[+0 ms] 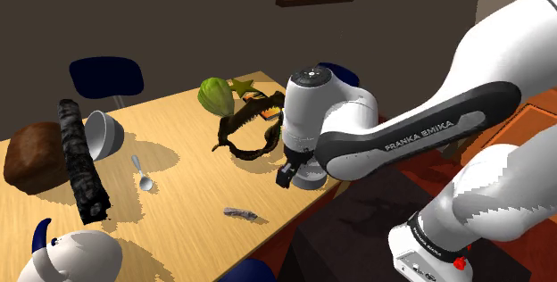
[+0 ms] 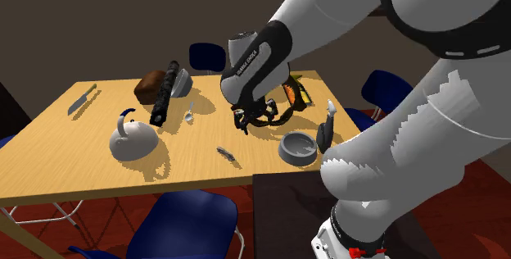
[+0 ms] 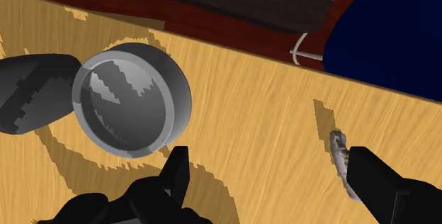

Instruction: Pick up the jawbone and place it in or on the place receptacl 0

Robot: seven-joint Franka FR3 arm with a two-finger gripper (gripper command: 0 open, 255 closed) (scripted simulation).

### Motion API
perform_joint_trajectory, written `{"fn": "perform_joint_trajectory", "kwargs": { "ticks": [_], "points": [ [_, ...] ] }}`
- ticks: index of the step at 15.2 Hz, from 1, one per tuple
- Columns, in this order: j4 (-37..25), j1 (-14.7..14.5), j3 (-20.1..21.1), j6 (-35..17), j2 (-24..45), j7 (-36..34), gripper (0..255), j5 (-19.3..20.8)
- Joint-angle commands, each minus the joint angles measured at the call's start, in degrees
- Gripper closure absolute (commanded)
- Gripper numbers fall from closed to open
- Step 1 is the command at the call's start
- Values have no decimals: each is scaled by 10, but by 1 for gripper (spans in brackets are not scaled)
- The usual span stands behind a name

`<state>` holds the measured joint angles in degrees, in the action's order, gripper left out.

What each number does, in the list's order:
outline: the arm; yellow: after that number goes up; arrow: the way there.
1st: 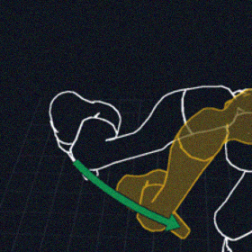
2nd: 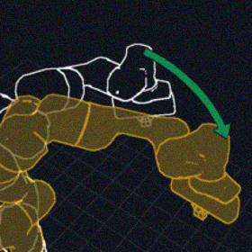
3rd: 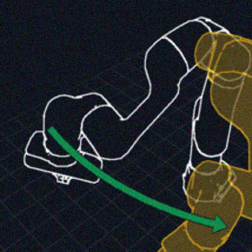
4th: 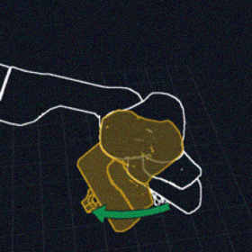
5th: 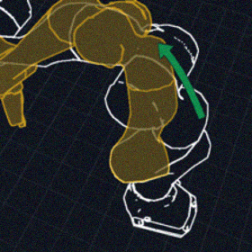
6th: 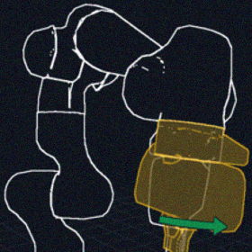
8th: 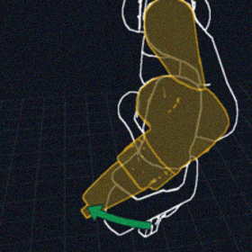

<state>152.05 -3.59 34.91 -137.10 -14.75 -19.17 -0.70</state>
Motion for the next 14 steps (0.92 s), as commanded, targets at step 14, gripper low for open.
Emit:
{"fn": "perform_joint_trajectory", "kwargs": {
  "ticks": [14],
  "points": [
    [-232,-111,-53,-62,438,-459,0,533]
  ]
}}
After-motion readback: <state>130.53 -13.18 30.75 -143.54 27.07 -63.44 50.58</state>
